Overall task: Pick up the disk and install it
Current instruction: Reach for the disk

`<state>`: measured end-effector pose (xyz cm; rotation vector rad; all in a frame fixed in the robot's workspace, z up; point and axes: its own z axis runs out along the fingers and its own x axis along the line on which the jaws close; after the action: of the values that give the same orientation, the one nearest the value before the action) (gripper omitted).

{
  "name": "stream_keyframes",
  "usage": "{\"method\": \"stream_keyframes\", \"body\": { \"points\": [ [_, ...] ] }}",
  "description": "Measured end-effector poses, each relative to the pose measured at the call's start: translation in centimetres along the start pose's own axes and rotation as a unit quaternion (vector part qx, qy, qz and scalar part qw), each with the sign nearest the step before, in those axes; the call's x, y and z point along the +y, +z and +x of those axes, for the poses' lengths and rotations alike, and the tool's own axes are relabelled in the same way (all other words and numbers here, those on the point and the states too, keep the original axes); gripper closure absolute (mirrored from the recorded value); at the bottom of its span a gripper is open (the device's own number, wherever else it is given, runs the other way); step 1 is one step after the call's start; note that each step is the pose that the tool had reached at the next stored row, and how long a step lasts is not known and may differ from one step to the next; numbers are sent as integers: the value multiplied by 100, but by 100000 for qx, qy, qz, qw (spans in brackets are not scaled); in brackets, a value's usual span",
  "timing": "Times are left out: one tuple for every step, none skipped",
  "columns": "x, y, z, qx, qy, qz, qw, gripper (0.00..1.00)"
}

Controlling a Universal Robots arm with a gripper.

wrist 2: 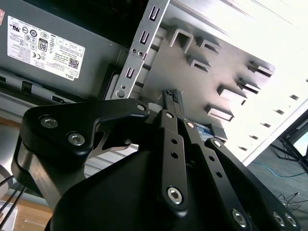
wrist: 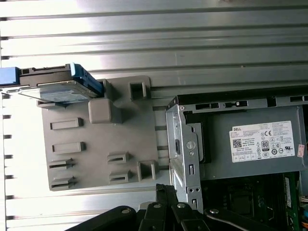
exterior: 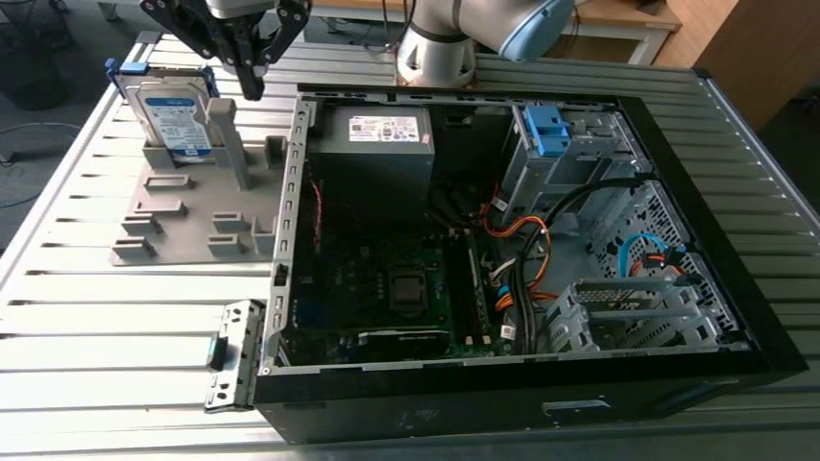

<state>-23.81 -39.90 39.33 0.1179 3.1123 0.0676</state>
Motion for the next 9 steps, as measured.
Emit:
{"method": "stream_keyframes", "body": {
  "points": [
    [-1,0,9,-1,0,-1,100000,89],
    [-1,0,17,0,1,0,100000,89],
    [-2,-1,27,-1,4,-1,100000,89],
    [-2,-1,35,-2,4,-1,100000,89],
    [-3,-1,44,1,3,2,100000,89],
    [-4,-1,53,1,6,1,100000,89],
    [-4,-2,61,0,5,-1,100000,89],
    [-5,-2,69,1,5,2,100000,89],
    [-6,-2,78,2,4,1,100000,89]
  ]
}}
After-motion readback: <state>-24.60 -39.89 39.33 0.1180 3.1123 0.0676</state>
